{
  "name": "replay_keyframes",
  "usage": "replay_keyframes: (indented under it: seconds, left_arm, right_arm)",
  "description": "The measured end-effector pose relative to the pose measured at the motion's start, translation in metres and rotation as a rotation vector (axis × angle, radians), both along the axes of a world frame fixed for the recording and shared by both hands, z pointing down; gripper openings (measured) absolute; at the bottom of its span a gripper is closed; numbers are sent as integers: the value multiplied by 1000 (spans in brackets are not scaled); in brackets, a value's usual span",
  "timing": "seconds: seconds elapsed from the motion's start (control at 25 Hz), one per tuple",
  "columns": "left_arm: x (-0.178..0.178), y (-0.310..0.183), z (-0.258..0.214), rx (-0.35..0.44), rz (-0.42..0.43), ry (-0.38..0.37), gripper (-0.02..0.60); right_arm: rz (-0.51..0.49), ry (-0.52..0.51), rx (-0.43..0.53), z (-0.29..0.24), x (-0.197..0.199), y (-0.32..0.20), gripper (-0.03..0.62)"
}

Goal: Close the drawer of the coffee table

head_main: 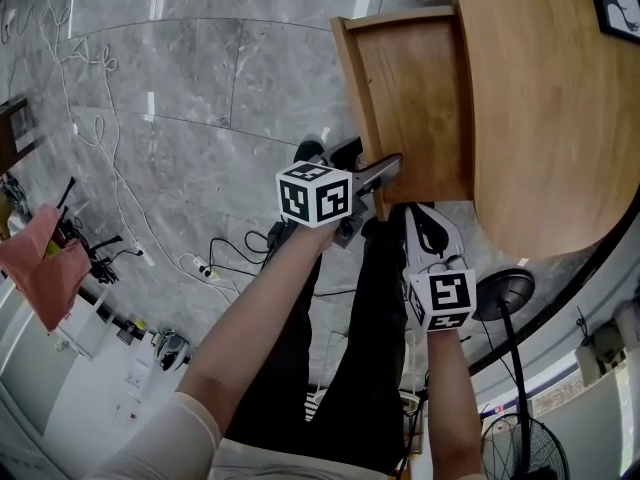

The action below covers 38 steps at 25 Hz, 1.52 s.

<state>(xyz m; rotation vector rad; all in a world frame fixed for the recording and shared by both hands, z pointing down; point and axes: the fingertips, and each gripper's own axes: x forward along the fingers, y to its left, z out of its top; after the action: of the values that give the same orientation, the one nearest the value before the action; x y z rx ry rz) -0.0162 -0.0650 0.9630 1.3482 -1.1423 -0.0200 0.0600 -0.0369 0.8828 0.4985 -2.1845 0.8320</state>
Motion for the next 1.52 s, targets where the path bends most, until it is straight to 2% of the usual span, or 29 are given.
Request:
replay_keyframes:
  seconds: [0.24, 0.92, 1.52]
  left_arm:
    - [3, -3, -8, 30, 1, 20, 348]
    - [27, -38, -34, 101, 31, 57, 348]
    - [54, -56, -39, 118, 2, 89, 359]
  right_arm:
    - [29, 4, -3, 2, 13, -3, 11]
    - [50, -57, -3, -14, 14, -2, 11]
    - [92, -76, -13, -16, 45, -2, 11]
